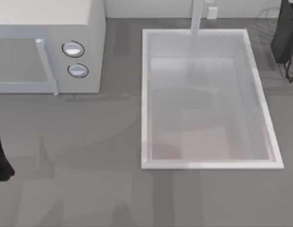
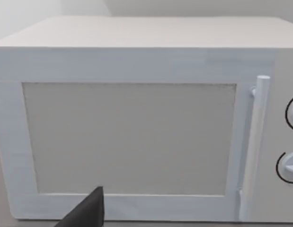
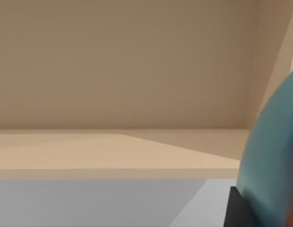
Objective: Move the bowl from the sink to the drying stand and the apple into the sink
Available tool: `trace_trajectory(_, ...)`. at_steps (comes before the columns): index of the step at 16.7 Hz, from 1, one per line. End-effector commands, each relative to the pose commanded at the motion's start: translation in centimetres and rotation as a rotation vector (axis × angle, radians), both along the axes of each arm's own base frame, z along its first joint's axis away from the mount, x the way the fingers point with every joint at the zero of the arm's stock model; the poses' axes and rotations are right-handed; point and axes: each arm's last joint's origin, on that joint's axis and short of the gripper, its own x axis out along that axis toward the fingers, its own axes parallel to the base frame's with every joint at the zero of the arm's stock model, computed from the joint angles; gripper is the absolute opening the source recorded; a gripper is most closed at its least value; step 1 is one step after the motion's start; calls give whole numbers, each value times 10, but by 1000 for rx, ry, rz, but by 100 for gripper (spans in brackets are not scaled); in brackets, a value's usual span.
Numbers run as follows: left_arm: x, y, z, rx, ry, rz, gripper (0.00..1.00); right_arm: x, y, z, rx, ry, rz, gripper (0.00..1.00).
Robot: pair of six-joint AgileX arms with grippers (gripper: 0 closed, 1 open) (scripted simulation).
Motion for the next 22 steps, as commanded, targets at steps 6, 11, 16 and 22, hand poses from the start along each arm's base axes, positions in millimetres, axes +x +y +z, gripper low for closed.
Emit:
trace_trajectory(6,0,0,0,0,0,0,100,58,-7,-93,-11,-26,-2,0)
trace_trajectory(11,0,0,0,0,0,0,100,73,4,-165,-2,-11,5,0)
trace_trajectory(16,0,0,0,0,0,0,100,73,7,-176,1,-4,6,0)
trace_trajectory(22,0,0,0,0,0,0,100,73,7,-176,1,-4,6,38)
